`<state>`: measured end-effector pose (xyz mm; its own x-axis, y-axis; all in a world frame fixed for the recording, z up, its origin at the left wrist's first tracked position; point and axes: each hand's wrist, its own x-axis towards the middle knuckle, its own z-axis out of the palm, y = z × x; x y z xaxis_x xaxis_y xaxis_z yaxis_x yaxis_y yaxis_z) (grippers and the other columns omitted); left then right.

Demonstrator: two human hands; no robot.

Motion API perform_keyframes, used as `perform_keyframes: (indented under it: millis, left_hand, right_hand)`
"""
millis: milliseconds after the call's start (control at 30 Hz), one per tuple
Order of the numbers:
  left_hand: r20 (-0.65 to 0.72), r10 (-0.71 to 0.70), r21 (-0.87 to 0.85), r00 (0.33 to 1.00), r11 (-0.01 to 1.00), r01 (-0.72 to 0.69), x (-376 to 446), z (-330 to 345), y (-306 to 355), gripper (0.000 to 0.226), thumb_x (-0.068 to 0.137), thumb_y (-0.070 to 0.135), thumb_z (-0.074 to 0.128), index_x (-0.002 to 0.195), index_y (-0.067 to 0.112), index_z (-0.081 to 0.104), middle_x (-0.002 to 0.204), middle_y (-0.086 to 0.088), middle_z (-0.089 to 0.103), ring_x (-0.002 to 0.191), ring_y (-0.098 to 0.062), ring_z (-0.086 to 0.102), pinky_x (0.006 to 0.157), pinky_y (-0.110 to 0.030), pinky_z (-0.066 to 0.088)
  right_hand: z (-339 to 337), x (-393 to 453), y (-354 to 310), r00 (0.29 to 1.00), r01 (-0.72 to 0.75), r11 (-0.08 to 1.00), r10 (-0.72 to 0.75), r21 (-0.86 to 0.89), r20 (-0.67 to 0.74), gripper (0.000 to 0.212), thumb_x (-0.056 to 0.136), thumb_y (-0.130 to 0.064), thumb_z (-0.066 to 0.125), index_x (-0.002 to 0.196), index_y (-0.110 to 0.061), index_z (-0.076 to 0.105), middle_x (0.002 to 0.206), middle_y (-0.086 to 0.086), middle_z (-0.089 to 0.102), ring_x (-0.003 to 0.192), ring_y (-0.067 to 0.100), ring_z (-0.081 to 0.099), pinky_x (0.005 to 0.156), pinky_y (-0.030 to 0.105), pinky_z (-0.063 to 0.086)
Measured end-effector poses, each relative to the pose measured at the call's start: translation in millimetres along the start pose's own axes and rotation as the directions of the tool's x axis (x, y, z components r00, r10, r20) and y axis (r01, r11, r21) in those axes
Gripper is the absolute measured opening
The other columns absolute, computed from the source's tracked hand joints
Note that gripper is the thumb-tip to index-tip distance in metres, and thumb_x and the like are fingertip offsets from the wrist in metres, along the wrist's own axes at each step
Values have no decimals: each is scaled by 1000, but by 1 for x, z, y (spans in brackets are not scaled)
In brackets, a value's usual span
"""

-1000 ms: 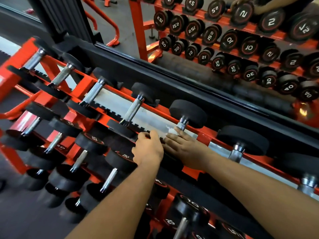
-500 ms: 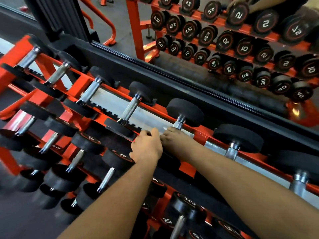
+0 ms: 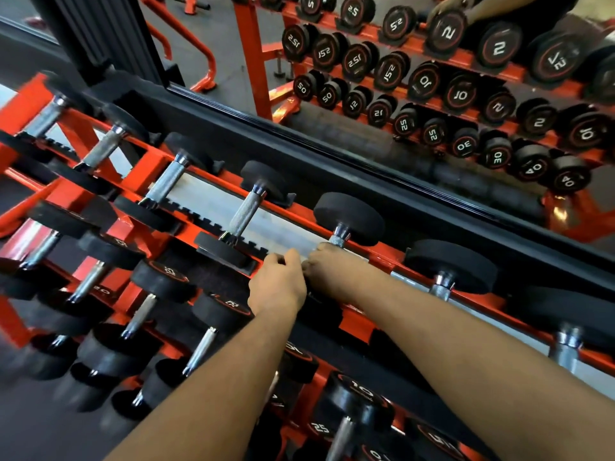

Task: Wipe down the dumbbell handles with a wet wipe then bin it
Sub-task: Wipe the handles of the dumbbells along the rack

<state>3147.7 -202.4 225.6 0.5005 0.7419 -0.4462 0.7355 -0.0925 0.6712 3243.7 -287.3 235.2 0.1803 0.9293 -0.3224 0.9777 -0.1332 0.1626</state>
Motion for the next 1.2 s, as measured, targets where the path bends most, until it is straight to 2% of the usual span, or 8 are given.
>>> perform_keyframes:
  millis: [167, 300, 367, 533, 733, 900, 1067, 1200]
  left_hand:
    - [6, 9, -6, 1000, 1000, -9, 1, 1, 0, 33, 95, 50, 34, 101, 29, 58, 98, -4, 63, 95, -27, 53, 85, -41, 44]
    - [1, 12, -17, 1000, 1000, -12, 1, 1, 0, 36, 93, 52, 35, 100, 28, 61, 98, -6, 65, 96, -30, 56, 84, -42, 46]
    - [4, 14, -11, 1000, 1000, -14, 1, 1, 0, 35, 94, 53, 35, 99, 28, 60, 98, -7, 65, 96, -30, 57, 84, -42, 46]
    - [-5, 9, -21, 1000, 1000, -9, 1, 2, -1, 38, 90, 54, 34, 99, 30, 61, 96, -5, 66, 96, -29, 59, 92, -46, 51]
    - [-7, 16, -21, 1000, 1000, -17, 4, 2, -2, 33, 91, 52, 37, 86, 26, 56, 94, -7, 66, 95, -32, 58, 89, -44, 49]
    - [-5, 16, -20, 1000, 1000, -17, 5, 3, -2, 35, 92, 52, 37, 93, 28, 61, 93, -5, 66, 94, -30, 57, 90, -45, 49]
    - [-10, 43, -11, 999, 999, -43, 4, 4, -1, 37, 92, 52, 35, 95, 27, 62, 91, -4, 66, 92, -28, 58, 85, -43, 48]
    - [2, 51, 13, 999, 999, -51, 4, 3, -2, 37, 93, 52, 35, 95, 26, 61, 93, -6, 66, 93, -30, 58, 87, -45, 49]
  right_hand:
    - [55, -37, 12, 971, 28, 996, -48, -90, -235, 53, 92, -16, 62, 142, -18, 44, 135, 10, 52, 131, 32, 47, 115, 54, 32]
    - [17, -1, 7, 994, -12, 1000, 10, -23, -109, 15, 91, -22, 62, 105, -22, 66, 93, -1, 65, 92, 24, 64, 100, 44, 43]
    - [11, 1, 8, 994, -4, 1000, 3, -5, -113, 13, 89, -21, 63, 102, -23, 66, 89, -3, 64, 88, 24, 63, 96, 43, 45]
    - [47, -39, 15, 959, -23, 998, 8, -52, -282, 50, 87, -14, 59, 136, -17, 52, 132, 10, 53, 134, 31, 45, 120, 56, 23]
    - [9, 5, 10, 990, -129, 992, 129, 13, -57, 18, 89, -13, 60, 101, -23, 68, 96, 0, 68, 104, 24, 62, 120, 53, 21]
    - [43, -38, 21, 952, -137, 986, 106, -91, -288, 42, 91, -13, 48, 133, -15, 50, 139, 14, 53, 138, 34, 43, 119, 52, 25]
    - [29, -16, 13, 945, -290, 941, 252, -175, -211, 34, 95, -19, 55, 127, -11, 58, 138, 18, 57, 138, 36, 44, 116, 50, 31]
    - [22, -28, 2, 907, -401, 914, 387, -59, -170, 53, 99, -22, 43, 151, -12, 39, 162, 13, 29, 152, 29, 20, 122, 44, 18]
